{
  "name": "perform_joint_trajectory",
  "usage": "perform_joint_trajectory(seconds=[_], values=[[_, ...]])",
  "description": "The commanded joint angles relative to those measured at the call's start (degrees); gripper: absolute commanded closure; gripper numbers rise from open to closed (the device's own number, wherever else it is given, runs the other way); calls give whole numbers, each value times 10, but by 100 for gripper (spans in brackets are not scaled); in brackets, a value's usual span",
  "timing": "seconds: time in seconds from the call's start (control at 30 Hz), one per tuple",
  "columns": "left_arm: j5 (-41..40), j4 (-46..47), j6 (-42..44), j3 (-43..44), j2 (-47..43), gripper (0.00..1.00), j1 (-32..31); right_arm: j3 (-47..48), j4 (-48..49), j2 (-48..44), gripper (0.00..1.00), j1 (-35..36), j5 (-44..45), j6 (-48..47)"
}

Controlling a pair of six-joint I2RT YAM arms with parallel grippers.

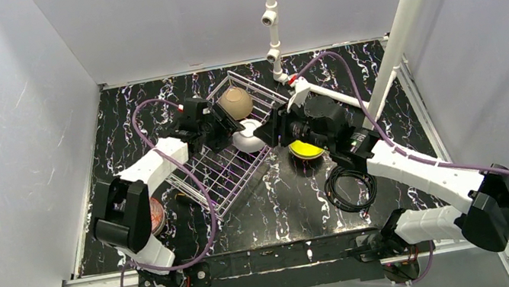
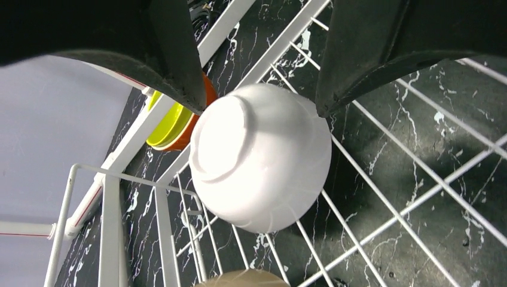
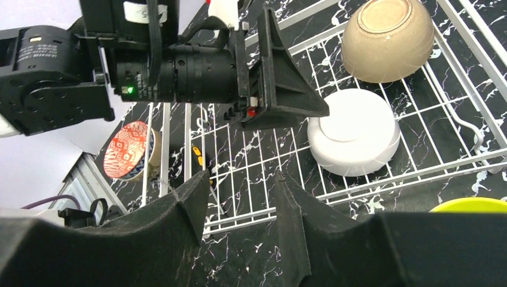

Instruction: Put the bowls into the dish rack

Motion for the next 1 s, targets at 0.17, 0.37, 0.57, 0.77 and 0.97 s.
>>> perform_joint_trajectory(seconds=[0.17, 0.37, 0.57, 0.77, 0.97], values=[[19, -25, -48, 5, -18, 42, -26, -4, 28, -2, 47, -1, 19, -3], [-2, -33, -58, 34, 29, 46, -29, -13, 29, -13, 47, 0, 33, -3], [-35, 0, -58, 69, 67, 54, -35, -10, 25, -9, 47, -1, 35, -3], [-29, 70, -69, 88, 107, 56, -35, -1, 3, -2, 47, -1, 39, -3], [2, 88, -66, 111, 139, 58, -36, 2, -43, -4, 47, -1, 94, 0]])
